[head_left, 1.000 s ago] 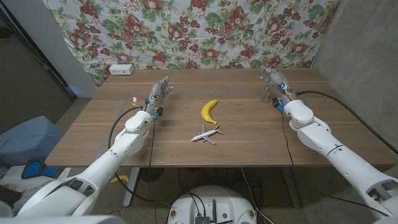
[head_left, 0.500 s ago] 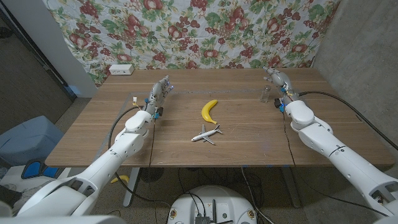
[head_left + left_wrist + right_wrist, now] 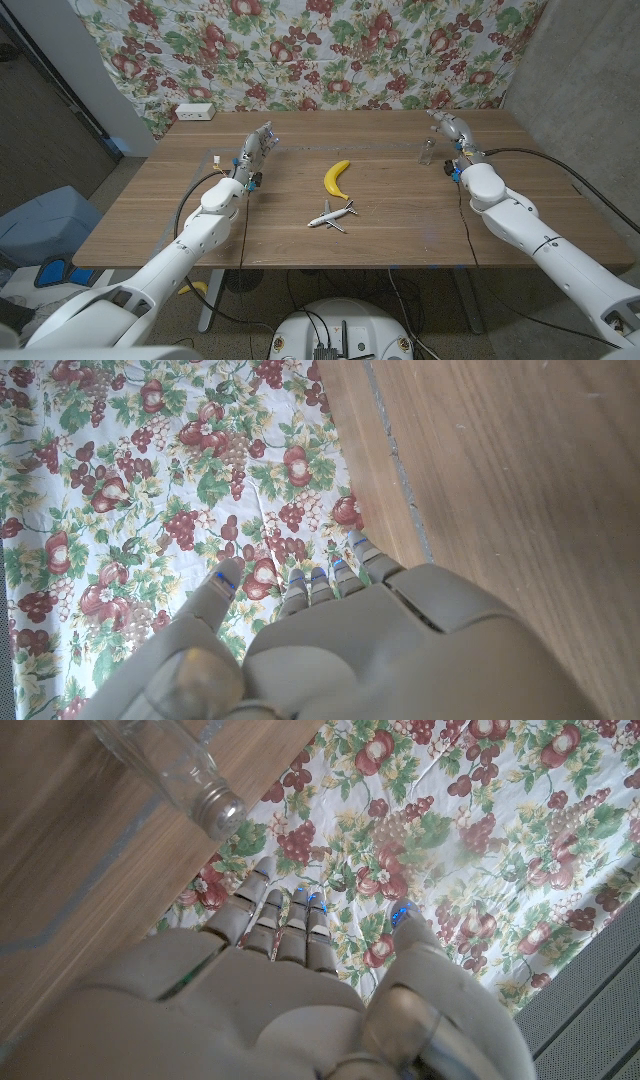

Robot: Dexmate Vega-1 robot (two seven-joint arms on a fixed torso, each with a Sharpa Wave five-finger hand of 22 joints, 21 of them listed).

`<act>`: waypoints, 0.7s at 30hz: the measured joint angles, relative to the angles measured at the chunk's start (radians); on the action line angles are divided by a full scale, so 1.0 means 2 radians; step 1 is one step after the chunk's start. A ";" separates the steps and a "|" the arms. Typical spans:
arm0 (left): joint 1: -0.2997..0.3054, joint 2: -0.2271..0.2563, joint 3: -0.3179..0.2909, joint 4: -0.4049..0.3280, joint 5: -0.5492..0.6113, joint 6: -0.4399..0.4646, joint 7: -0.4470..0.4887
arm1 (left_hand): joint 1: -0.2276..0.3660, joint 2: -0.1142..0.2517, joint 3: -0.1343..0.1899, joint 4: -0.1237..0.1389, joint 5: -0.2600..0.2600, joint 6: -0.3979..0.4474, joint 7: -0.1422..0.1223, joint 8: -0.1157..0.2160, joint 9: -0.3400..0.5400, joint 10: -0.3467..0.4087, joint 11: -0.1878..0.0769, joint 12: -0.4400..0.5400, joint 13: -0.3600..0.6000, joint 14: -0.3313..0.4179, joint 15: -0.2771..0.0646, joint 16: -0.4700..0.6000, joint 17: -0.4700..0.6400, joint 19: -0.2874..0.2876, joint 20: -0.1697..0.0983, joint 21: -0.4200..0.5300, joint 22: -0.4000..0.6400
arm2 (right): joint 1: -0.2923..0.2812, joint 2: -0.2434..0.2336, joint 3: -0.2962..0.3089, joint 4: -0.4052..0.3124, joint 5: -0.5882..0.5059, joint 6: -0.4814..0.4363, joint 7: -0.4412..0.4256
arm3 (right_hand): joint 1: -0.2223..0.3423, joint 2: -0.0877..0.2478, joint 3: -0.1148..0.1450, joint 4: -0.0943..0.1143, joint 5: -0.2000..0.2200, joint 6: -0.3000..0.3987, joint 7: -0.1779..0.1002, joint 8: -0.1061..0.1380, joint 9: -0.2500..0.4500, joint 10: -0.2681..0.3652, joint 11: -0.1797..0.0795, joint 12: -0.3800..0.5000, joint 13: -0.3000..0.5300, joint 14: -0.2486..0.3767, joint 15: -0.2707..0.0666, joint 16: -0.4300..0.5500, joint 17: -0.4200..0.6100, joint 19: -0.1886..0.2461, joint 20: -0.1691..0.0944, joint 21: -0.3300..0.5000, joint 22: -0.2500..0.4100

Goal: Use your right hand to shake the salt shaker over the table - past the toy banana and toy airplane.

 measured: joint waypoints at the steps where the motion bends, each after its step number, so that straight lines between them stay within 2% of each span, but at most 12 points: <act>1: 0.000 0.000 0.000 0.000 0.000 0.000 0.000 | 0.000 0.000 0.000 0.000 0.000 0.000 0.000 0.000 0.000 0.001 0.001 0.000 0.000 0.000 0.000 0.000 0.000 0.000 0.000 0.000 0.000 | -0.002 -0.001 0.001 -0.002 0.000 0.000 0.000 | 0.000 0.000 0.000 0.000 0.000 0.000 0.000 0.000 0.000 0.000 0.000 0.000 0.000 0.000 0.000 0.000 0.000 0.000 0.000 0.000 0.000; 6: 0.001 0.001 0.000 -0.002 0.000 0.001 -0.001 | 0.000 0.000 0.000 0.000 0.000 0.000 0.000 0.000 0.000 0.001 0.001 0.000 0.000 0.000 0.000 0.000 0.000 0.000 0.000 0.000 0.000 | -0.009 -0.005 0.003 -0.013 -0.007 -0.014 -0.014 | 0.000 0.000 0.002 -0.002 0.000 0.000 0.000 0.000 0.000 0.000 0.000 0.000 0.000 0.000 0.000 -0.002 0.000 -0.004 -0.004 0.000 0.000; 21: 0.001 0.002 0.000 -0.003 0.000 0.002 -0.001 | 0.000 0.000 0.000 0.000 0.000 0.000 0.000 0.000 0.000 0.001 0.001 0.000 0.000 0.000 0.000 0.000 0.000 0.003 0.003 0.000 0.000 | -0.020 -0.010 0.007 -0.029 -0.019 -0.050 -0.039 | 0.005 0.005 0.002 -0.002 0.003 0.000 0.000 0.000 0.000 -0.002 -0.002 -0.002 0.000 0.000 0.000 -0.002 0.000 -0.004 -0.004 0.000 0.000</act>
